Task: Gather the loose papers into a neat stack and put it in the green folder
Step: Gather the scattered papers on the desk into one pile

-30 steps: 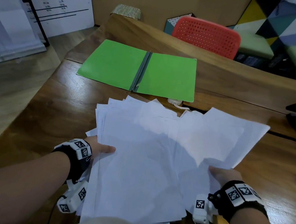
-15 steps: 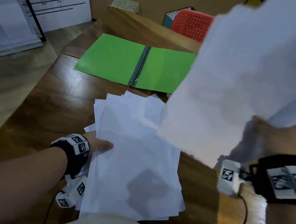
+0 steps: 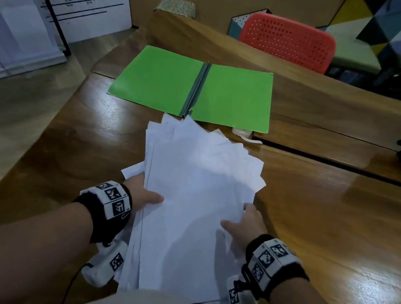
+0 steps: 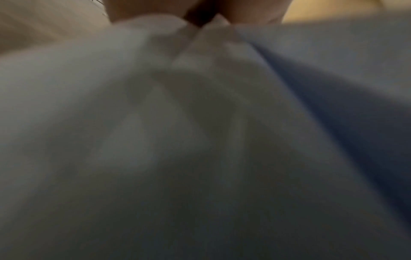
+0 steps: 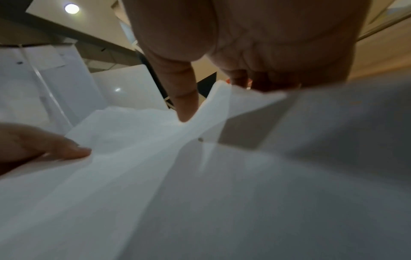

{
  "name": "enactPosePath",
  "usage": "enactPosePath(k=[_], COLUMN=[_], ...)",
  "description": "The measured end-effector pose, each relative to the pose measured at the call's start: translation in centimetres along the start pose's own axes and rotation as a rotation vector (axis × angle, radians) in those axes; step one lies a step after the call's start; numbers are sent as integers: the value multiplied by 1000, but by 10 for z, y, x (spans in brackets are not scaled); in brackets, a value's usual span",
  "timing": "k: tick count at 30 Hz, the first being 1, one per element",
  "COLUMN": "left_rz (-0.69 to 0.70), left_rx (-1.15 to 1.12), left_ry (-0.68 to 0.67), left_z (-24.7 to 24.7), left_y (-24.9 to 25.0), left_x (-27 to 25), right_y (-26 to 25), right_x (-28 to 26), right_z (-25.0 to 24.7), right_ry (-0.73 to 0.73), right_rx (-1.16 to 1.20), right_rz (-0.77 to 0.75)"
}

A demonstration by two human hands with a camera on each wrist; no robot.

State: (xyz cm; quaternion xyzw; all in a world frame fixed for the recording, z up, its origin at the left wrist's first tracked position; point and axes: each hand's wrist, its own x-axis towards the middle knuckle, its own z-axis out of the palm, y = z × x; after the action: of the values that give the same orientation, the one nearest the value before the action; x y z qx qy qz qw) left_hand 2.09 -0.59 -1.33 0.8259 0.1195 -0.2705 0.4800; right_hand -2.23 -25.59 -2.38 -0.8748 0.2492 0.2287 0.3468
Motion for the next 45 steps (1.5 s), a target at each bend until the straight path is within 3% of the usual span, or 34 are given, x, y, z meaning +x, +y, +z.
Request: enactPosePath(k=[3, 5, 9, 12, 14, 17, 18, 20, 22, 26, 30, 34, 38, 43, 45], left_rz=[69, 167, 250, 207, 152, -110, -186, -244, -219, -167, -182, -161, -131, -149, -175], left_rx=[-276, -442, -514, -220, -7, 209, 302, 500, 643, 644, 646, 832, 927, 930, 899], left_ry=[-93, -199, -306, -262, -102, 235, 277, 251, 227, 211, 150, 150, 173, 160, 147], left_z=[-8, -16, -10, 8, 12, 0, -3, -1, 9, 15, 10, 5, 0, -3, -3], left_y=[14, 19, 41, 54, 46, 24, 19, 10, 9, 13, 18, 19, 19, 24, 29], left_x=[-21, -31, -37, -27, -7, 15, 16, 19, 18, 24, 32, 31, 33, 36, 35], right_y=[16, 25, 25, 21, 31, 65, 76, 90, 95, 103, 70, 51, 66, 130, 146], right_x=[-4, -4, -7, -10, -3, 13, 16, 18, 21, 38, 28, 27, 25, 4, -1], right_z=[-24, -37, -40, -43, -48, -54, -55, -55, -54, -47, -43, -43, -63, -100, -94], right_ry=[98, 101, -187, -107, 21, 127, 134, 114, 76, 46, 67, 61, 126, 301, 291], right_rx=[318, 537, 1002, 926, 885, 837, 818, 740, 686, 661, 725, 761, 886, 798, 705], right_rz=[28, -40, -217, -244, -186, 7, 59, 123, 182, 206, 143, 49, 3, 237, 315])
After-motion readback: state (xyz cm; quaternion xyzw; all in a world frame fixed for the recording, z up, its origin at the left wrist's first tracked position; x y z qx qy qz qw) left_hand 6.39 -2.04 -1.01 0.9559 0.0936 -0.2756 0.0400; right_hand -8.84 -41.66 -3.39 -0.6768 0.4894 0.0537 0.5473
